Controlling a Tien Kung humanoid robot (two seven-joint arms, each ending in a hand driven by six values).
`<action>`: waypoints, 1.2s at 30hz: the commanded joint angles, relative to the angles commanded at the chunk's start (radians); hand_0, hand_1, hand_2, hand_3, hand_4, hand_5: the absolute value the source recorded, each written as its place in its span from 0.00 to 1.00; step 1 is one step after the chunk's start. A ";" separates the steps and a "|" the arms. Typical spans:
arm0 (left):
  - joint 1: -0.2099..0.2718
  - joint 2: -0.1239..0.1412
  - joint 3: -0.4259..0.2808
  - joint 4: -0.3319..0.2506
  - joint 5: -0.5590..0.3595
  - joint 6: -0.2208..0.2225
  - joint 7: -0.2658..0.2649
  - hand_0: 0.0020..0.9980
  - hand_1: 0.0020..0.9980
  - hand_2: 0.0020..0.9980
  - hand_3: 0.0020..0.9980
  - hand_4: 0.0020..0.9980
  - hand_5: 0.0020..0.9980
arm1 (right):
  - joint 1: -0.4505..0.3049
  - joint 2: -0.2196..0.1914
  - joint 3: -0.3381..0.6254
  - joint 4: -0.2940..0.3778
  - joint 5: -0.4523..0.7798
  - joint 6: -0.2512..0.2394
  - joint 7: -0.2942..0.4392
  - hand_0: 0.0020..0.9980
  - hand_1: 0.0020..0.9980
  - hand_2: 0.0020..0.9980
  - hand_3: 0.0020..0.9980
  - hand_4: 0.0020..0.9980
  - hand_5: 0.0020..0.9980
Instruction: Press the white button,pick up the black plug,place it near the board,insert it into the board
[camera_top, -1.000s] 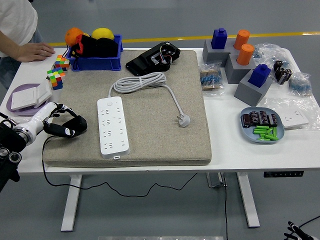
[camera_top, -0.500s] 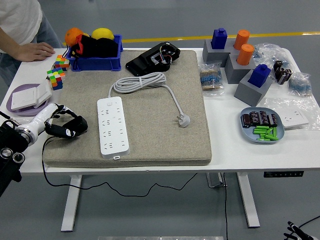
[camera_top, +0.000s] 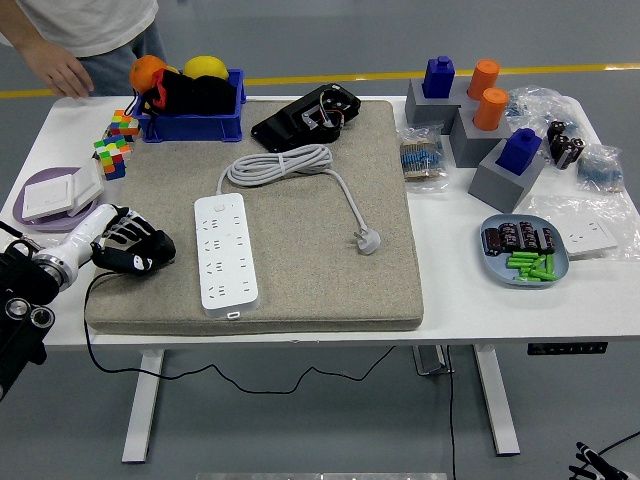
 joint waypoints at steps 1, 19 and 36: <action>0.001 0.000 0.001 0.001 -0.002 0.000 0.000 0.37 0.46 0.43 0.48 0.87 0.00 | 0.000 0.000 -0.001 0.000 0.000 0.000 0.000 0.73 0.61 0.56 0.66 0.74 0.50; 0.007 -0.002 -0.012 -0.019 -0.022 0.028 -0.042 0.31 0.40 0.37 0.49 0.80 0.00 | -0.004 0.003 0.005 0.000 0.001 -0.001 0.005 0.73 0.61 0.56 0.66 0.74 0.50; -0.148 0.128 0.260 -0.133 -0.042 0.028 -0.034 0.32 0.41 0.37 0.48 0.77 0.00 | 0.002 -0.003 0.009 0.000 0.006 -0.003 0.009 0.73 0.61 0.55 0.66 0.74 0.50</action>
